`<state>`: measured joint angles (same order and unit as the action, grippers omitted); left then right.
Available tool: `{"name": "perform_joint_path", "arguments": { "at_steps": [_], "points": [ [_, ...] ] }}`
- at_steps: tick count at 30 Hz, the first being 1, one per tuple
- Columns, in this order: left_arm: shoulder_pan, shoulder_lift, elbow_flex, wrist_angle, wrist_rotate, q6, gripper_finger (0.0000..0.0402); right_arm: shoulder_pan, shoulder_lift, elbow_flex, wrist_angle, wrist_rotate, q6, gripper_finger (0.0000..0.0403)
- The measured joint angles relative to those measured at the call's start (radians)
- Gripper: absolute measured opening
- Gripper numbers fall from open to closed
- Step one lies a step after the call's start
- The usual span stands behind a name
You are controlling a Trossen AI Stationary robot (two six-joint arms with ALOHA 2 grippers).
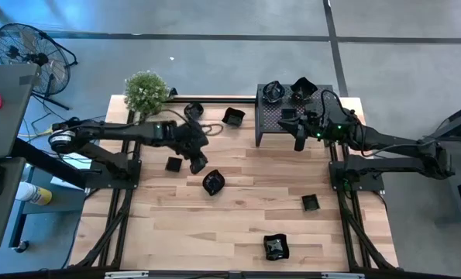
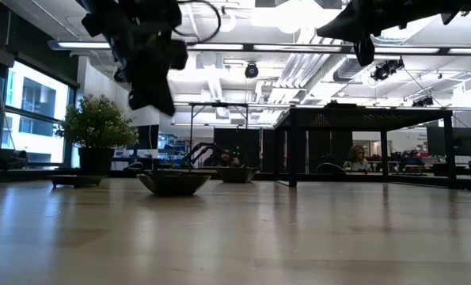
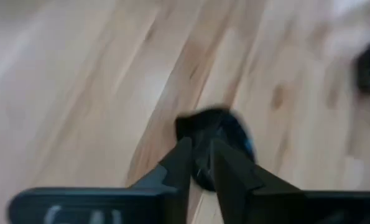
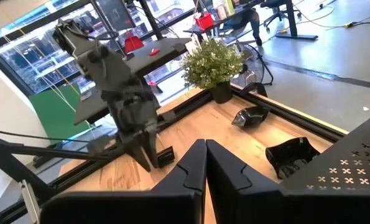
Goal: Pick & Place Mini shaped plates
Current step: Stack the black square plate on top of the black square plate on the shelf
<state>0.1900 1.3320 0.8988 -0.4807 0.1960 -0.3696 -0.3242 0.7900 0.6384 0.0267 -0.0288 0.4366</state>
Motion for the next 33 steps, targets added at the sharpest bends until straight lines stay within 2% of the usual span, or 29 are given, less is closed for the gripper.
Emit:
{"name": "perform_joint_path", "arguments": {
  "at_steps": [6,10,14,18,24,27,33],
  "points": [
    [-0.044,0.095,0.0,0.018,-0.024,-0.115,0.0112,0.0,0.001,0.0,-0.008,-0.002,0.0,0.0006],
    [-0.046,0.132,0.0,-0.016,-0.028,-0.174,0.0117,0.0,0.001,0.0,-0.008,-0.004,0.0,0.0002],
    [0.002,0.134,0.0,-0.127,-0.044,-0.164,0.0117,0.0,0.001,0.001,-0.01,-0.006,0.0,0.0004],
    [0.076,0.129,0.0,-0.266,-0.043,0.015,0.0117,0.0,0.002,0.002,-0.017,-0.006,0.0,0.0006],
    [0.157,0.129,0.0,-0.43,-0.103,0.462,0.0117,0.0,0.002,0.002,-0.025,-0.008,0.007,0.0002],
    [0.191,0.128,-0.005,-0.444,-0.124,0.595,0.0117,0.0,0.002,0.002,-0.025,-0.008,0.008,0.0006],
    [0.243,0.128,-0.055,-0.414,-0.123,0.765,0.0117,0.0,0.002,0.002,-0.025,-0.008,0.008,0.0002]
  ]
}}
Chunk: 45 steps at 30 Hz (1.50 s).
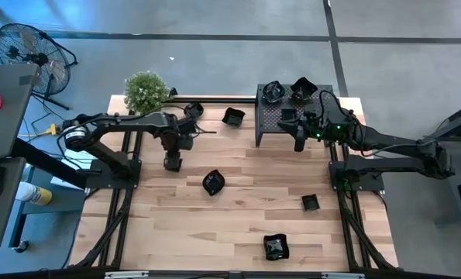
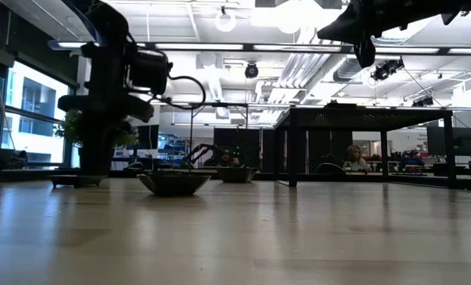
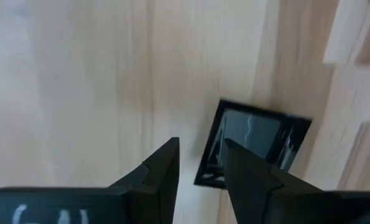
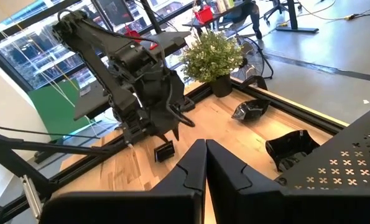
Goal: Pick & Place Mini shaped plates
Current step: Stack the black square plate on top of the black square plate on the shelf
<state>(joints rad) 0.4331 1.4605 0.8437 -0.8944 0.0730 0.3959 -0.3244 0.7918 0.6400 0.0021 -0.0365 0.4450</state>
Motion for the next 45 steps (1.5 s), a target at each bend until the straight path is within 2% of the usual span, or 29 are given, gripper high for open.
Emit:
{"name": "perform_joint_path", "arguments": {
  "at_steps": [5,10,14,21,28,33,39,42,45],
  "points": [
    [-0.001,0.0,-0.041,0.04,0.052,0.074,0.0117,0.0,0.0,0.0,0.001,0.004,0.0,0.0005],
    [-0.001,0.0,-0.078,0.094,0.066,0.08,0.0113,0.0,0.0,0.0,0.001,0.005,0.0,0.0004],
    [-0.001,0.0,-0.092,0.103,0.072,0.079,0.0085,0.0,0.0,0.0,0.002,0.008,0.0,0.0002],
    [-0.001,-0.001,-0.092,0.107,0.079,0.079,0.0009,0.0,0.0,0.0,0.002,0.05,-0.001,0.0006],
    [-0.001,-0.001,-0.092,0.107,0.114,0.051,0.0003,0.0,0.0,0.0,0.002,0.052,-0.004,0.0004],
    [-0.001,-0.001,-0.047,0.079,0.178,-0.013,0.0001,0.0,0.0,0.0,0.002,0.052,0.0,0.0005],
    [-0.001,-0.001,0.062,0.061,0.27,-0.151,0.0,0.0,0.0,0.0,0.002,0.039,0.002,0.0003],
    [-0.001,-0.001,0.115,0.107,0.346,-0.302,0.0,0.0,0.0,0.0,0.002,0.037,0.017,0.0006],
    [-0.012,-0.001,0.138,0.252,0.406,-0.516,0.0,0.0,0.0,0.0,0.002,0.035,0.026,0.0005]
  ]
}}
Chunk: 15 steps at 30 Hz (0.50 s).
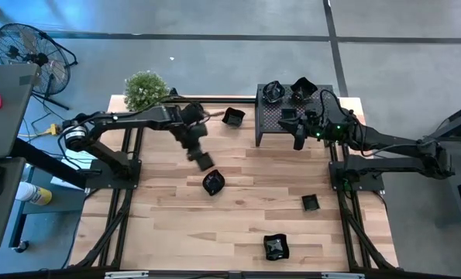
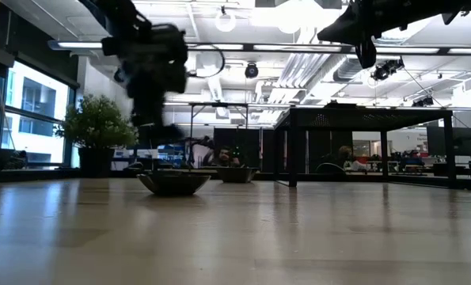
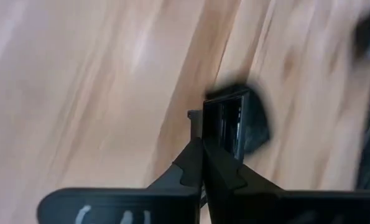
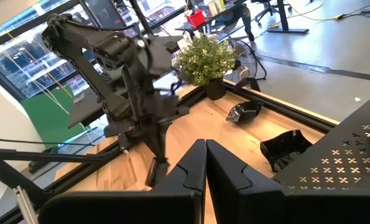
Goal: Pick & Place Mini shaped plates
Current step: Stack the black square plate on top of the black square plate on the shelf
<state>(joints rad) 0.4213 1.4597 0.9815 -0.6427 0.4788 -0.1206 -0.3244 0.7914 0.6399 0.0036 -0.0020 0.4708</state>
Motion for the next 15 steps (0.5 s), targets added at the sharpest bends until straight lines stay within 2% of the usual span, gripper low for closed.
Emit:
{"name": "perform_joint_path", "arguments": {
  "at_steps": [3,6,15],
  "points": [
    [-0.032,0.0,0.001,0.18,-0.008,-0.214,0.0,0.0,0.0,0.0,0.0,-0.007,0.0,0.0002],
    [-0.091,0.031,0.002,0.356,-0.061,-0.38,0.0,0.0,0.0,0.0,-0.001,-0.007,0.0,0.0003],
    [-0.238,0.236,0.005,0.695,-0.297,-0.701,0.0,0.0,0.0,-0.002,-0.007,-0.006,-0.008,0.0002]
  ]
}}
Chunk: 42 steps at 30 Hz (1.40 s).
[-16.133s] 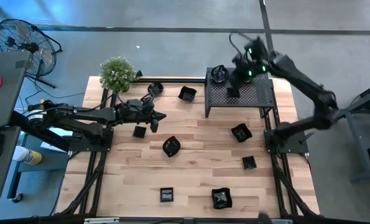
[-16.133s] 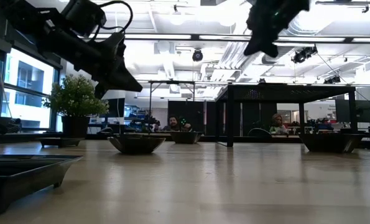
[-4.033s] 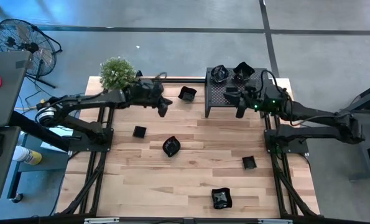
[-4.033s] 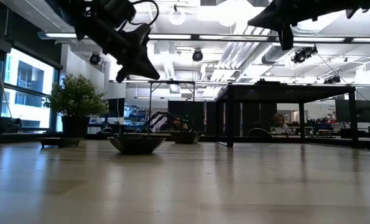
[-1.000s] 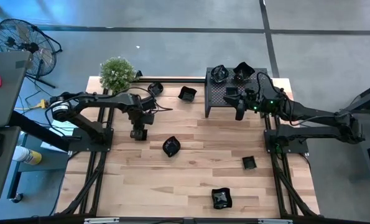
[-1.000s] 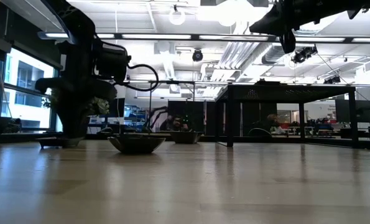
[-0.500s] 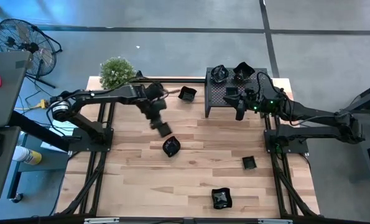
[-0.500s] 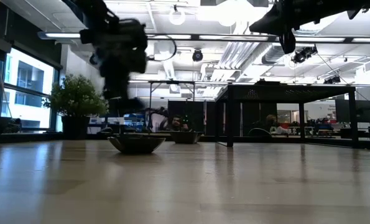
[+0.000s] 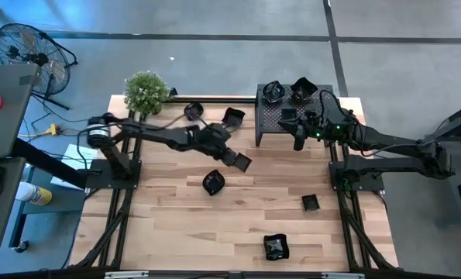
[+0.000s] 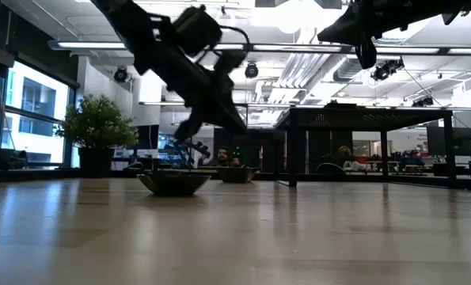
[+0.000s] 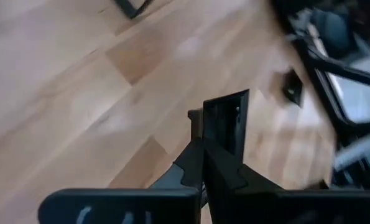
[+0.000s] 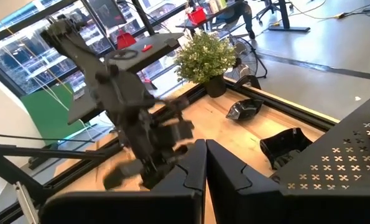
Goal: Pick & Place Mini shaped plates
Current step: Stack the black square plate on top of the black square plate on the shelf
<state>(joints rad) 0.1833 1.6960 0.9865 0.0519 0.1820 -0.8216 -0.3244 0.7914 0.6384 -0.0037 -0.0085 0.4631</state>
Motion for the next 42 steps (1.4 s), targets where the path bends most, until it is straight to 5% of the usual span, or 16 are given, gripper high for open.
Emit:
{"name": "perform_joint_path", "arguments": {
  "at_steps": [10,33,37,42],
  "points": [
    [-0.075,0.198,0.149,0.008,-0.112,-0.104,0.0,0.0,0.0,0.0,-0.013,-0.001,-0.051,0.0003],
    [-0.129,0.289,0.183,0.075,-0.194,-0.444,0.0002,0.0,0.0,0.0,-0.041,-0.028,-0.071,0.0006],
    [-0.14,0.289,0.186,0.078,-0.207,-0.42,0.0026,0.0,0.0,0.0,-0.041,-0.053,-0.071,0.0006],
    [-0.133,0.289,0.226,0.046,-0.099,-0.306,0.0085,0.0,0.0,0.0,-0.053,-0.071,-0.051,0.0006]
  ]
}}
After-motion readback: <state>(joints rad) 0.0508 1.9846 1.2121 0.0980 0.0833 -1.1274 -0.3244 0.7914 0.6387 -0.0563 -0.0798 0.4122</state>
